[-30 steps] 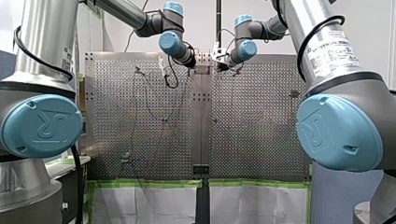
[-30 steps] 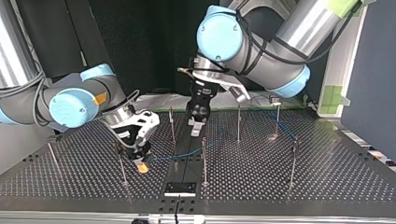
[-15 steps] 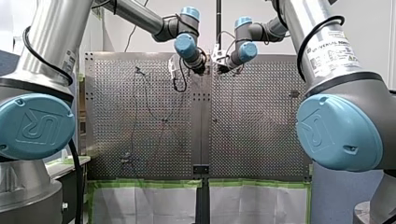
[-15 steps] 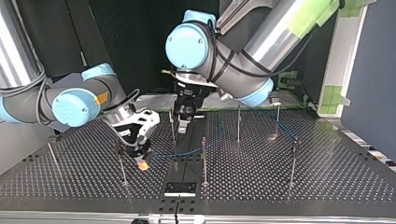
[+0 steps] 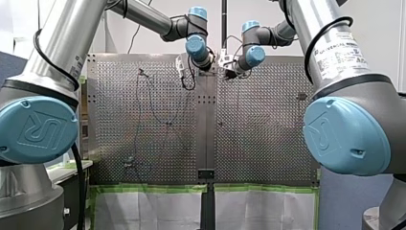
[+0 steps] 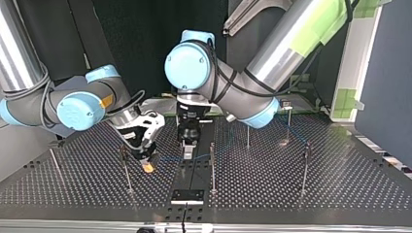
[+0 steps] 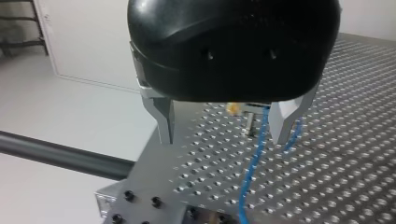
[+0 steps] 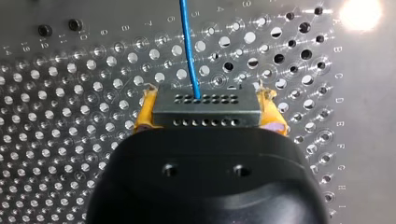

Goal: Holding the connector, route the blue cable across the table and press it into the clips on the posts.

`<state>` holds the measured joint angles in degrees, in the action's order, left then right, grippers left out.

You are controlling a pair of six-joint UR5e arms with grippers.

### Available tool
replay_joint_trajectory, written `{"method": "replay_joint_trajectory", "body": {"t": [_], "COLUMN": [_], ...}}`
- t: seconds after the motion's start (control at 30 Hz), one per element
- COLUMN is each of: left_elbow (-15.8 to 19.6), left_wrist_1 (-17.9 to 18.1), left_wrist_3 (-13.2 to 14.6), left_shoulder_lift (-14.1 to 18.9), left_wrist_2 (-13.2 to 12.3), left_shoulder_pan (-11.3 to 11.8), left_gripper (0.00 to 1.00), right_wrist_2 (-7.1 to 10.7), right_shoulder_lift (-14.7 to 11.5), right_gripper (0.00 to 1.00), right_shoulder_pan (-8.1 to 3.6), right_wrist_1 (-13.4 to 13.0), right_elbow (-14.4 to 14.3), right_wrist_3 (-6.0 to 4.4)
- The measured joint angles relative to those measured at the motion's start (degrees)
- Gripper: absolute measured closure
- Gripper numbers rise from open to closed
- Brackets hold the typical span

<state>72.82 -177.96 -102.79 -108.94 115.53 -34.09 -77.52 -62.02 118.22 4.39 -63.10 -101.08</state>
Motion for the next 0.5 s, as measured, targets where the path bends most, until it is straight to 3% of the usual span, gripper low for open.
{"method": "replay_joint_trajectory", "body": {"t": [0.5], "left_elbow": [-6.2], "left_wrist_1": [-2.3], "left_wrist_3": [2.7], "left_shoulder_lift": [-5.8], "left_wrist_2": [0.7], "left_shoulder_pan": [-0.4], "left_gripper": [0.0], "right_wrist_2": [-0.11], "right_shoulder_lift": [0.0], "right_gripper": [1.0], "right_shoulder_pan": [-0.55], "right_wrist_1": [-0.1], "right_elbow": [-0.1], "right_wrist_3": [-0.18]}}
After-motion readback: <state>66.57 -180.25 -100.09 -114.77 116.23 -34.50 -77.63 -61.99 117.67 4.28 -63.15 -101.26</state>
